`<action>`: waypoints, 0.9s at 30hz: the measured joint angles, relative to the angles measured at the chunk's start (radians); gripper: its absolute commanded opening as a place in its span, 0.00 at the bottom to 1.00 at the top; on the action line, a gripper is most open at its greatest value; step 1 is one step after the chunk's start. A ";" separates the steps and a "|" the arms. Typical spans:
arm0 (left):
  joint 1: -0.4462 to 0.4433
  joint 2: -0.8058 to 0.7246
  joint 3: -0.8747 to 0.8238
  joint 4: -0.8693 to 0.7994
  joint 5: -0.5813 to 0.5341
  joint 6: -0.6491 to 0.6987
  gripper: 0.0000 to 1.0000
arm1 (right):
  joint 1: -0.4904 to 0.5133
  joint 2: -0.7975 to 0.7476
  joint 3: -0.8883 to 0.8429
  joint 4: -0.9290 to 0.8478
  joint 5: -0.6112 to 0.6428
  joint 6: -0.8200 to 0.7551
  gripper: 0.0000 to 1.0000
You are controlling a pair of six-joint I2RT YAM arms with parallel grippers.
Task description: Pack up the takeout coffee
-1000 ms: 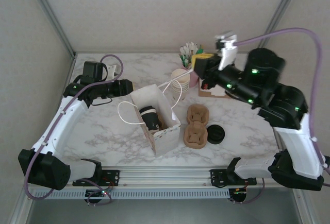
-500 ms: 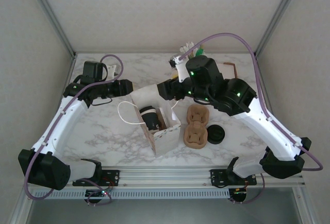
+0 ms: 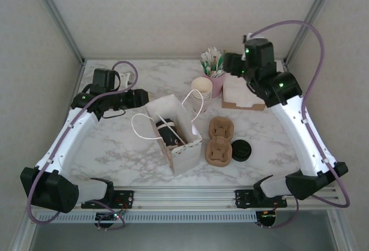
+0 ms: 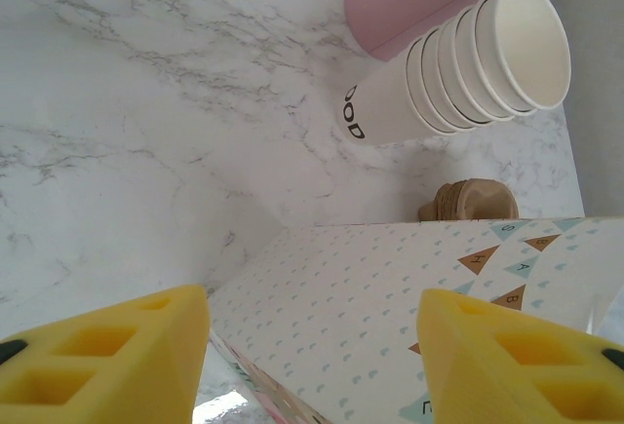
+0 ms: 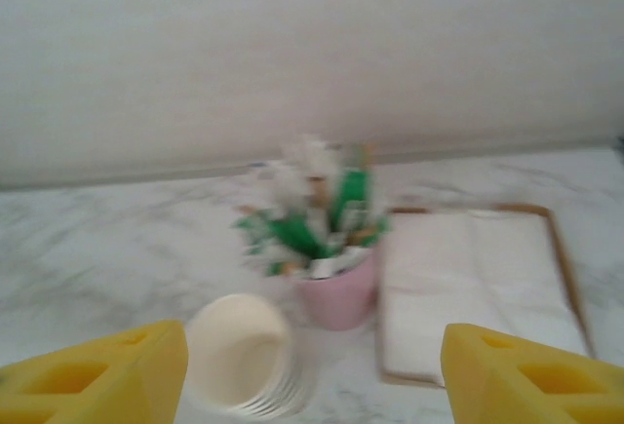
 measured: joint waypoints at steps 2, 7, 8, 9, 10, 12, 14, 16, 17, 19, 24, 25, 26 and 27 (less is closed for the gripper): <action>0.000 0.000 0.000 0.000 0.000 0.000 0.58 | -0.119 0.027 -0.042 0.015 -0.038 0.036 0.71; 0.000 0.000 0.000 0.000 0.000 0.000 0.58 | -0.332 0.159 -0.162 0.082 -0.120 0.120 0.72; 0.000 0.000 0.000 0.000 0.000 0.000 0.58 | -0.363 0.202 -0.180 0.091 -0.137 0.136 0.72; 0.000 0.000 0.000 0.000 0.000 0.000 0.58 | -0.383 0.239 -0.190 0.097 -0.150 0.147 0.72; 0.000 0.000 0.000 0.000 0.000 0.000 0.58 | -0.402 0.290 -0.195 0.102 -0.161 0.159 0.72; 0.000 0.000 0.000 0.000 0.000 0.000 0.58 | -0.423 0.382 -0.196 0.112 -0.180 0.166 0.71; 0.000 0.000 0.000 0.000 0.000 0.000 0.58 | -0.427 0.469 -0.187 0.114 -0.198 0.164 0.71; 0.000 0.000 0.000 0.000 0.000 0.000 0.58 | -0.427 0.550 -0.156 0.109 -0.213 0.157 0.72; 0.000 0.000 0.000 0.000 0.000 0.000 0.58 | -0.426 0.594 -0.127 0.103 -0.223 0.149 0.71; 0.000 0.000 0.000 0.000 0.000 0.000 0.58 | -0.424 0.665 -0.066 0.094 -0.233 0.129 0.71; 0.000 0.000 0.000 0.000 0.000 0.000 0.58 | -0.420 0.782 0.074 0.070 -0.250 0.080 0.68; 0.000 0.000 0.000 0.000 0.000 0.000 0.58 | -0.419 0.798 0.096 0.061 -0.250 0.074 0.67; 0.000 0.000 0.000 0.000 0.000 0.000 0.58 | -0.418 0.813 0.116 0.051 -0.249 0.068 0.66; 0.000 0.000 0.000 0.000 0.000 0.000 0.58 | -0.416 0.831 0.142 0.037 -0.249 0.061 0.65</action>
